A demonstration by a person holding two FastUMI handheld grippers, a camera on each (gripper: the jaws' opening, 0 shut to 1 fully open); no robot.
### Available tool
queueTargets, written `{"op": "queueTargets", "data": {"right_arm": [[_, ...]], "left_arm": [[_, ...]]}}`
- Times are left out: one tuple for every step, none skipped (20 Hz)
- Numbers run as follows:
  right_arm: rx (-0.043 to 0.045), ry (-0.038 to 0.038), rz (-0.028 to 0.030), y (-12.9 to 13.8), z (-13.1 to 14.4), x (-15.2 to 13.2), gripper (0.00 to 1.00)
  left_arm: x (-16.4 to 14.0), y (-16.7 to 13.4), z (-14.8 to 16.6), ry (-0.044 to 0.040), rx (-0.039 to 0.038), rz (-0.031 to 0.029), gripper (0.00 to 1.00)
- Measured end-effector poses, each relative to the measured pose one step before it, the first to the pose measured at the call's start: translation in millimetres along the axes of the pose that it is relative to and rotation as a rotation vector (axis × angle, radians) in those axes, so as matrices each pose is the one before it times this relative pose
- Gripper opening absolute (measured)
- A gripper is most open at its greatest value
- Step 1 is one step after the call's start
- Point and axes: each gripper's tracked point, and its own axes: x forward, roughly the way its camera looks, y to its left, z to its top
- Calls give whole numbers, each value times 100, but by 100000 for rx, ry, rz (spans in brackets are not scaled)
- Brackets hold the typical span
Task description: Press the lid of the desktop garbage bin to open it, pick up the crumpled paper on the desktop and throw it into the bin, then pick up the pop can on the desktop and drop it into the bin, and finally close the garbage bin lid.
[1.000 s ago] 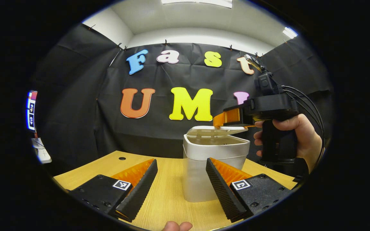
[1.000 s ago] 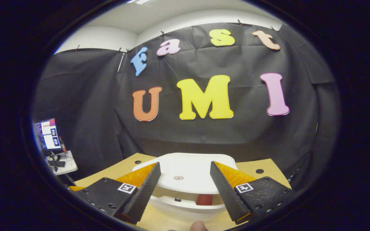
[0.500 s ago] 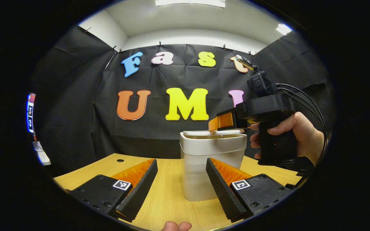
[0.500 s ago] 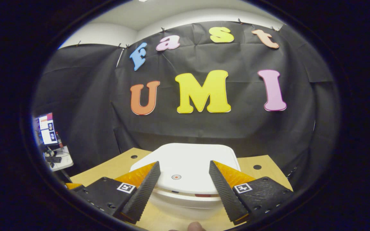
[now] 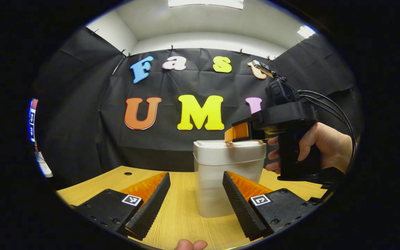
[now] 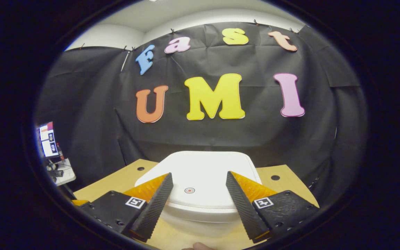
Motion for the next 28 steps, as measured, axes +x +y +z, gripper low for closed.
{"op": "queueTargets", "data": {"right_arm": [[-2489, 542, -1206, 117, -962, -8, 98], [-2396, -1106, -1222, 61, 228, -211, 98], [-52, -190, -773, -192, -234, 169, 99], [554, -66, 95, -34, -145, -32, 99], [747, -872, 64, 112, 127, -99, 99], [712, -666, -317, -17, 219, -32, 99], [1204, -2310, -304, -98, 450, -69, 99], [-746, -2026, -304, 104, 411, -115, 100], [-705, -2263, -457, 40, 238, -176, 98], [-301, -1903, 912, 228, 329, -165, 96], [-241, -630, 1168, 235, -8, -274, 94], [-246, -1489, 1320, 19, 279, -518, 94], [975, -3029, 684, -242, 681, -647, 97], [1255, -3359, -276, -552, 656, -917, 95], [886, -4266, -627, -615, 577, -1056, 95], [671, -4767, -1393, -755, 481, -1215, 95], [-636, -3999, -1279, -722, 92, -1216, 95], [-1692, -2834, -1456, -691, -278, -1295, 95], [-2565, -1937, -2089, -773, -700, -1243, 96], [-2218, -811, -2661, -966, -616, -1176, 95], [-1355, -667, -1562, -590, -568, -1108, 95], [-771, -66, -802, -379, -520, -918, 95], [-564, 884, -1322, -641, -748, -697, 95], [-219, 720, -502, -310, -599, -673, 95], [-200, 302, -775, -303, -557, -531, 96], [-1028, 874, -1177, -413, -540, -331, 95], [-1321, 319, -257, -33, -602, -307, 95], [-545, 251, -344, -95, -500, -245, 95]], "left_arm": [[-112, 511, 61, -331, 900, 1116, 98], [-15, 274, 155, -580, 406, 402, 98], [2, 126, 31, -528, -23, 143, 98], [59, 113, -123, -12, -144, 83, 98], [60, 82, -203, 450, -163, 44, 98], [147, -95, -204, 623, 32, -492, 98], [120, -69, -156, 418, 137, -219, 98], [-25, 87, -111, 101, 254, 462, 98], [2, 254, 179, -590, -161, 1153, 98], [73, 277, 97, -804, -639, 1639, 98], [111, -110, -152, -433, -917, 421, 98], [311, -362, -302, 570, -990, -437, 98], [321, -429, -505, 1008, -1242, -455, 98], [238, -807, -766, 1778, -755, -1680, 97], [55, -717, -741, 2902, 788, -1214, 98], [-84, -287, -128, 321, 1788, 240, 98], [-168, 30, 198, -926, 1747, 552, 98], [-26, -249, 224, -724, 1361, 143, 98], [49, -359, 24, -392, 881, -650, 98], [4, -311, 29, -116, 534, -532, 98], [-140, -54, 17, -471, 298, -77, 98], [-58, -20, 216, -869, 29, 253, 98], [-8, 173, 60, 40, -287, 264, 97], [3, 270, -101, 289, -462, 714, 98], [16, 540, 44, 36, -495, 1570, 98], [-9, 705, 112, -743, -516, 2858, 98], [71, 637, -35, -264, 63, 2546, 98], [153, 204, -95, -80, -84, 833, 98]]}}
